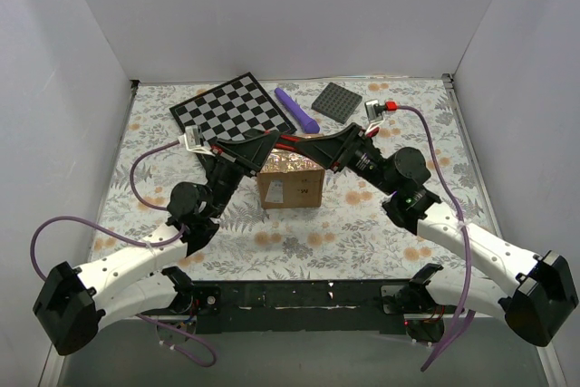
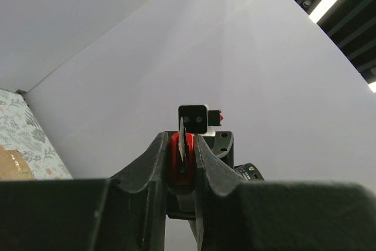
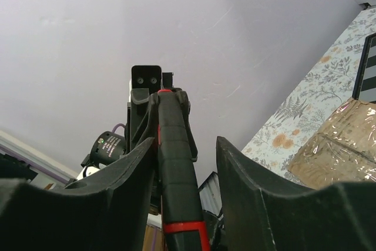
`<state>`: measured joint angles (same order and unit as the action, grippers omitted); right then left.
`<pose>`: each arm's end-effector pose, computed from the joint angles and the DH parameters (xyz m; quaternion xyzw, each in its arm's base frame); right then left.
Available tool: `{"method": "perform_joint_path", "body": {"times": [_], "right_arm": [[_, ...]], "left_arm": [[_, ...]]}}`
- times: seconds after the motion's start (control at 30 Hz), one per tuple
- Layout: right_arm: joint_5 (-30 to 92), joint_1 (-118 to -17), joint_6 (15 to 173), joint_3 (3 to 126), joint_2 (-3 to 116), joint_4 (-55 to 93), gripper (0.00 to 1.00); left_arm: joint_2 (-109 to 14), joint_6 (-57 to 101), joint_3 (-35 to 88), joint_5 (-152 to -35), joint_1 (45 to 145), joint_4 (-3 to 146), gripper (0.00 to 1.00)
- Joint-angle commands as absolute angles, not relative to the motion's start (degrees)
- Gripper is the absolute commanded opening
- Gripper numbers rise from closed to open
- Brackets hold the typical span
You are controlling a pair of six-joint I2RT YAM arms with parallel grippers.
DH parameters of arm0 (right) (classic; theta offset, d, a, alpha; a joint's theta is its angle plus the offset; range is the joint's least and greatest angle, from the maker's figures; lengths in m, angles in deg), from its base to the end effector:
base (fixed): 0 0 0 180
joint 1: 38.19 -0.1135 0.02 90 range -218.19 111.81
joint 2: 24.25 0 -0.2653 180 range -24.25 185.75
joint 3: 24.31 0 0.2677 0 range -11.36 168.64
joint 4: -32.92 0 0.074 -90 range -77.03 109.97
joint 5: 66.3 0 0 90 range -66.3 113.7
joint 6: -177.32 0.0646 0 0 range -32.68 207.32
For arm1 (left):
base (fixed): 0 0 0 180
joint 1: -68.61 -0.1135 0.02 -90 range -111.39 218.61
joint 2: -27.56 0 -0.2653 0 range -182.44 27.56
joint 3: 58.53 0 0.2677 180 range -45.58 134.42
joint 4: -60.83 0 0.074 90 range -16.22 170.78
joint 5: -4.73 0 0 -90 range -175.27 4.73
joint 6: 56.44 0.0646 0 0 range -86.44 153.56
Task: Unpack the express box
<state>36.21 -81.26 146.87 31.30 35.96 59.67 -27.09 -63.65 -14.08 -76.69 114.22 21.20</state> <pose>0.1964 0.2028 0.3740 -0.0100 0.5620 0.6818 0.4681 0.1818 -0.1719 0.3502 -0.2770 0.4246 -0.8042 0.3103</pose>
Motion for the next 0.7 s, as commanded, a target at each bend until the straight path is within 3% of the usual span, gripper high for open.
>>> {"method": "perform_joint_path", "body": {"times": [0.0, 0.17, 0.23, 0.3, 0.43, 0.53, 0.67], "right_arm": [[37.14, -80.91, 147.97, 33.73, 36.83, 65.67, 0.5], [38.99, -80.99, 147.53, 35.3, 37.89, 65.76, 0.27], [40.13, -80.91, 146.22, 36.01, 37.89, 63.49, 0.13], [41.27, -80.47, 145.42, 36.98, 37.45, 61.38, 0.01], [46.19, -78.63, 143.49, 39.08, 37.1, 55.67, 0.01], [50.76, -76.96, 141.38, 42.16, 37.36, 49.79, 0.01], [54.89, -75.55, 138.4, 45.94, 38.41, 43.89, 0.01]], "left_arm": [[-27.02, -63.73, -14.64, -79.47, 114.75, 18.59, 0.0], [-26.85, -64.35, -15.52, -80.0, 114.84, 18.76, 0.05], [-26.15, -64.87, -15.79, -79.47, 114.84, 19.29, 0.23], [-25.09, -64.97, -16.31, -78.94, 114.84, 20.17, 0.49], [-22.9, -64.7, -17.72, -78.5, 114.84, 20.34, 0.73], [-21.84, -64.7, -18.34, -79.46, 114.75, 21.31, 0.73], [-22.01, -64.79, -18.69, -82.54, 114.75, 20.44, 0.58]]}}
